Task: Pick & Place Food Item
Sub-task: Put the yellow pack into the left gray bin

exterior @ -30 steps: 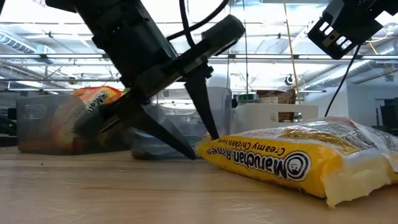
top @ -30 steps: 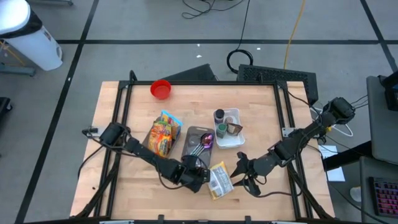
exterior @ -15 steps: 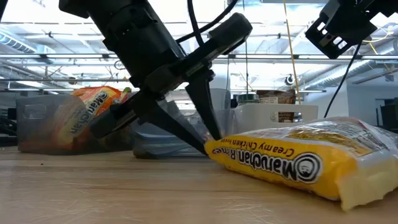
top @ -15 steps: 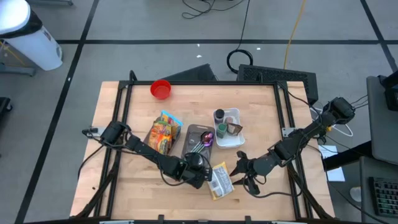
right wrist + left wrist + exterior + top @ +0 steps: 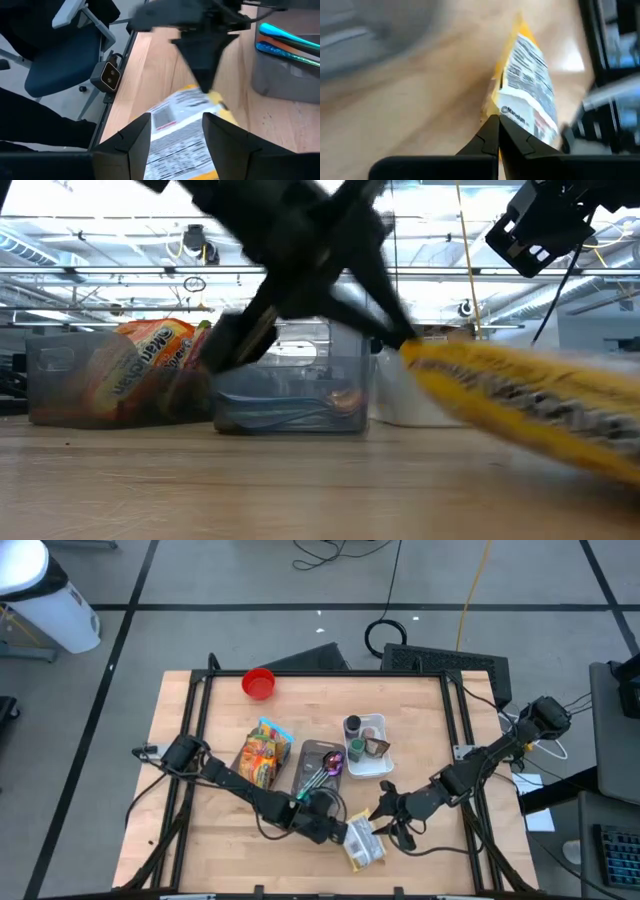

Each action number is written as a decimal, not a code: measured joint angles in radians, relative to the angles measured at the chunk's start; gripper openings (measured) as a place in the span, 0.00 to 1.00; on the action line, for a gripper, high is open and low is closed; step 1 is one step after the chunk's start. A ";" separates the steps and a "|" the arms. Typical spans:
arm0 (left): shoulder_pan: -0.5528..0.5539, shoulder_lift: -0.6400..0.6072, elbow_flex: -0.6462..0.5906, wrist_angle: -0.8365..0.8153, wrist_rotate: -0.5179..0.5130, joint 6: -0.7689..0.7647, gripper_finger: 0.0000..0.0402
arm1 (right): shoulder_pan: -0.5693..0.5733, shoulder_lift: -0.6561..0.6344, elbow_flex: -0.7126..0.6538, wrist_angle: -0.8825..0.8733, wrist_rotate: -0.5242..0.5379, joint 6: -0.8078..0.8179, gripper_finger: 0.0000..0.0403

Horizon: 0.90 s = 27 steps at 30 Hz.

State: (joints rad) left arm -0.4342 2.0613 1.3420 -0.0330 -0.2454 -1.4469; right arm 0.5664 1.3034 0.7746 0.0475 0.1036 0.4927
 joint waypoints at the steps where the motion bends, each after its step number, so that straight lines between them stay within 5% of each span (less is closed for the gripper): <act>1: 0.000 0.000 0.017 -0.010 0.019 0.033 0.01 | -0.002 -0.003 0.000 -0.001 -0.001 0.000 0.42; 15: 0.037 -0.003 0.340 -0.336 0.043 0.374 0.01 | -0.081 -0.127 0.000 -0.042 -0.074 -0.087 0.42; 27: 0.050 -0.003 0.367 -0.384 0.055 0.406 0.01 | -0.111 -0.180 0.000 -0.216 -0.081 -0.098 0.42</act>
State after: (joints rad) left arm -0.3845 2.0586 1.7092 -0.4171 -0.1906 -1.0412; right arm 0.4551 1.1236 0.7742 -0.1680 0.0223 0.3949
